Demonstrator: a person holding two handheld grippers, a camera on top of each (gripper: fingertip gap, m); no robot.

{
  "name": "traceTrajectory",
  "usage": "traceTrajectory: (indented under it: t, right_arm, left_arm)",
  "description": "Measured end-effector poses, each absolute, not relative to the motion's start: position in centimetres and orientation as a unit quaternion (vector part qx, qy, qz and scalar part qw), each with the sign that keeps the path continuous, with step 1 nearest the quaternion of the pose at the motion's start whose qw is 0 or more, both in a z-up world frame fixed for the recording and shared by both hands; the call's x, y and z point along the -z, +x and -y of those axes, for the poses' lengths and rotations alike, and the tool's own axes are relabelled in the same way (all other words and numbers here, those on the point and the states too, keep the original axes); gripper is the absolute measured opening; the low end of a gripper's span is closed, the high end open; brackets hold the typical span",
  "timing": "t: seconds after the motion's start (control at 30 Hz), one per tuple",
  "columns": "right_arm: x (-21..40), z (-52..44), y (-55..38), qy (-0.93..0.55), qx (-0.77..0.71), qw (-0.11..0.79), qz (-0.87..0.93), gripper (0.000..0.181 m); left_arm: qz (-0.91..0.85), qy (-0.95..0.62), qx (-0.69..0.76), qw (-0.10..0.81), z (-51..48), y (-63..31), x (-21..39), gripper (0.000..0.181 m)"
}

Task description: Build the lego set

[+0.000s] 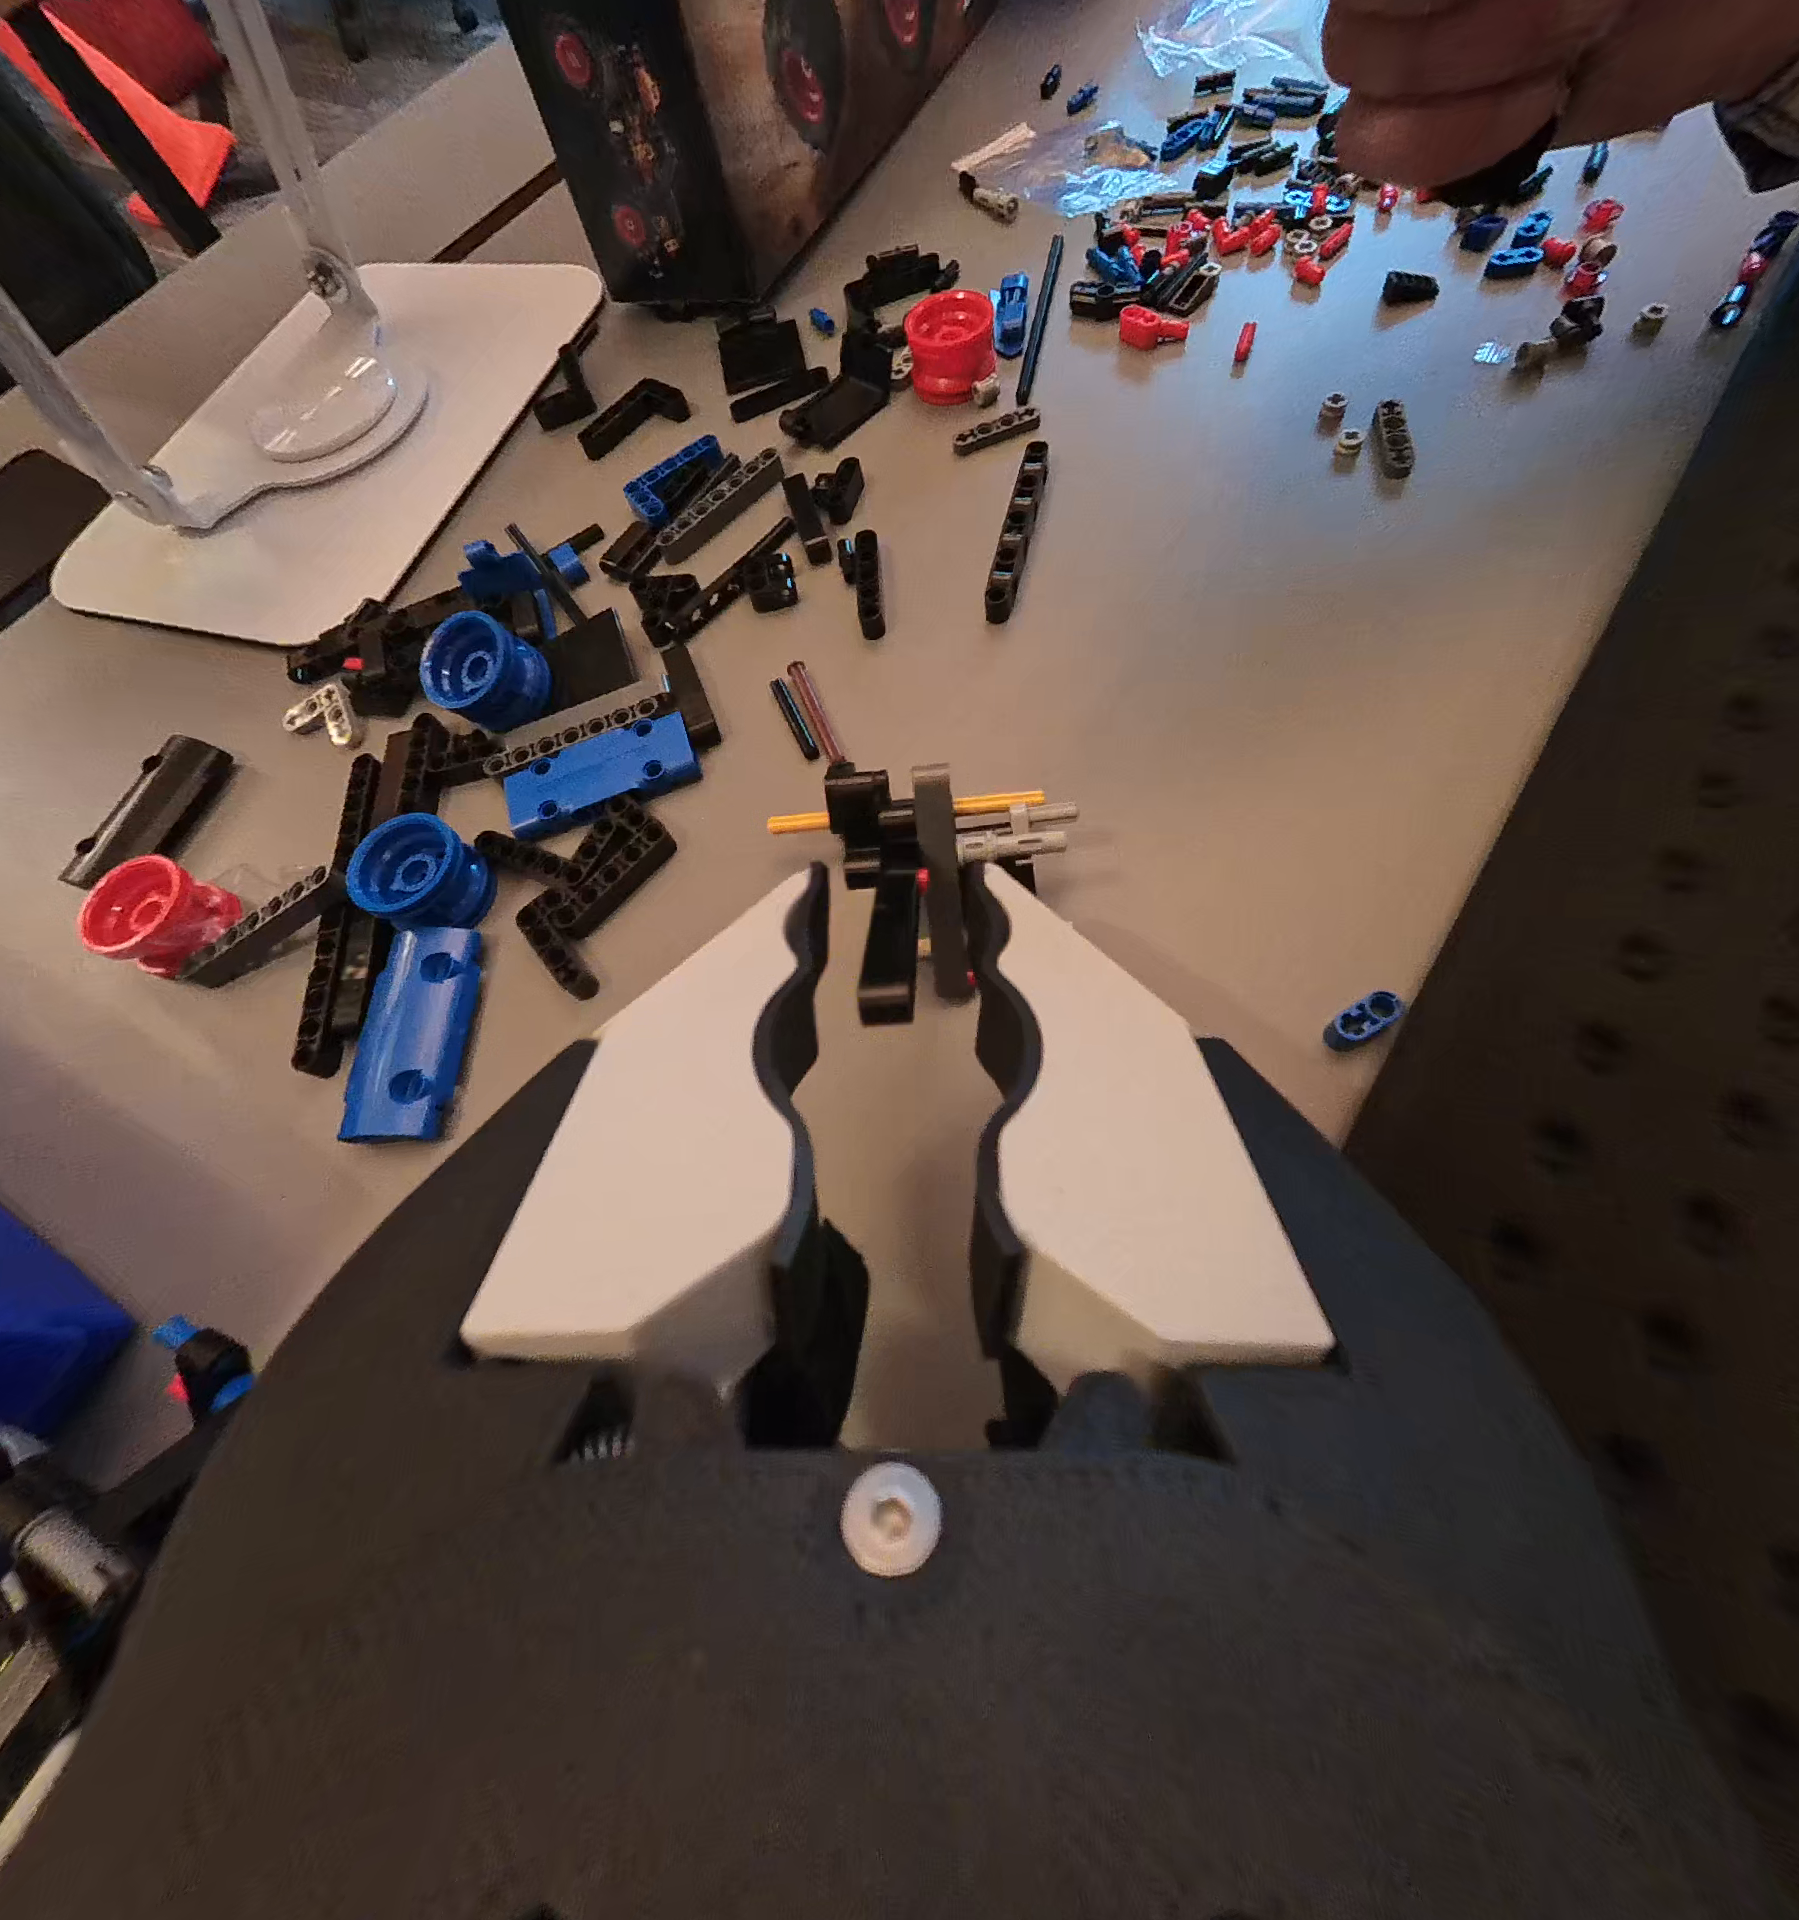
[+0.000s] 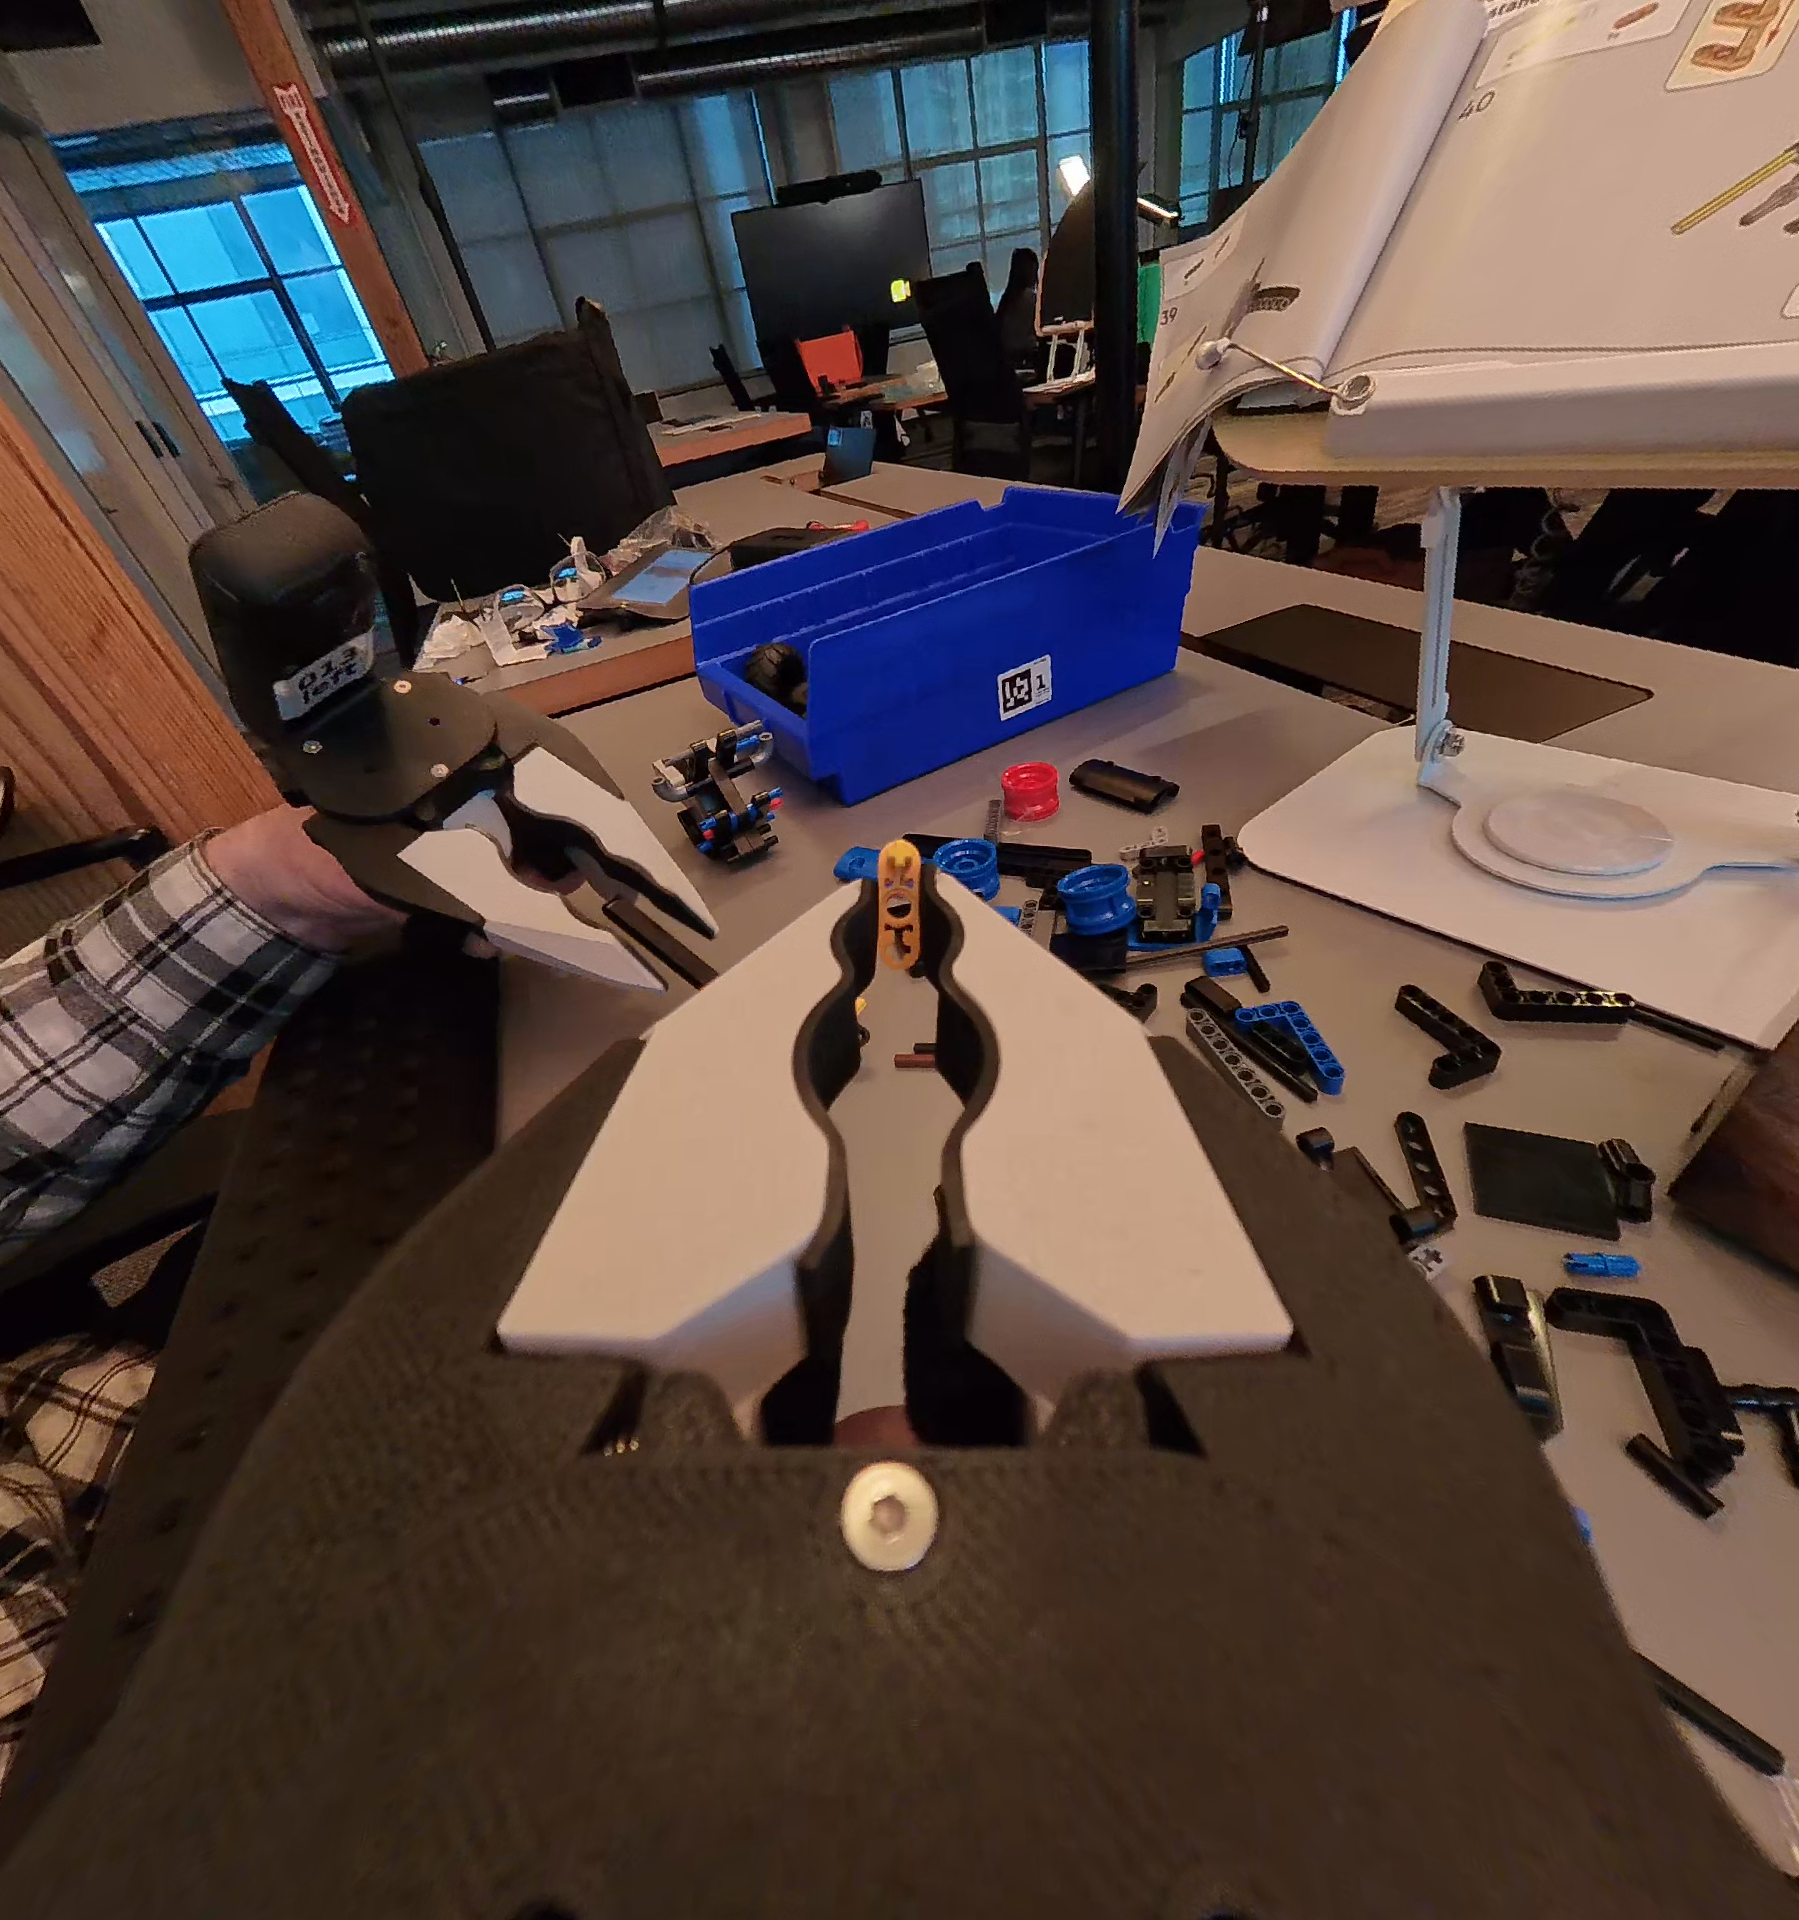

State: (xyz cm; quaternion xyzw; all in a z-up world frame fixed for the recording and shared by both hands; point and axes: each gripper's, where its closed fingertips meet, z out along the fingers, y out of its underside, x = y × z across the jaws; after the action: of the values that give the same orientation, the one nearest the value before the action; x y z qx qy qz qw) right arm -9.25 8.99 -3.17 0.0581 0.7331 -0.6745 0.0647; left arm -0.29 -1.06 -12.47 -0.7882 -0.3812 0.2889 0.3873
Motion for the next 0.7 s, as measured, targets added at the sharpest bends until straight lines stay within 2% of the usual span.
traceTrajectory:
  t: [0.3, 0.5, 0.6, 0.7]
  right_arm:
    - [3.2, -9.0, -9.1, 0.056, 0.674, 0.064, -0.733, 0.005]
    - [3.4, -8.9, -9.1, 0.056, 0.672, 0.064, -0.736, 0.005]
    - [3.3, -8.9, -9.2, 0.056, 0.672, 0.063, -0.736, 0.005]
    - [3.1, -9.0, -9.2, 0.057, 0.675, 0.063, -0.733, 0.005]
  left_arm:
    - [0.392, -0.782, -0.323, 0.362, 2.6, 0.9, 11.6, 0.032]
    - [0.351, -0.813, -0.367, 0.287, 2.2, 0.6, 11.2, 0.031]
    - [0.340, -0.832, -0.371, 0.234, 2.5, 0.3, 11.9, 0.018]
    - [0.345, -0.831, -0.365, 0.239, 2.4, 0.2, 12.1, 0.009]
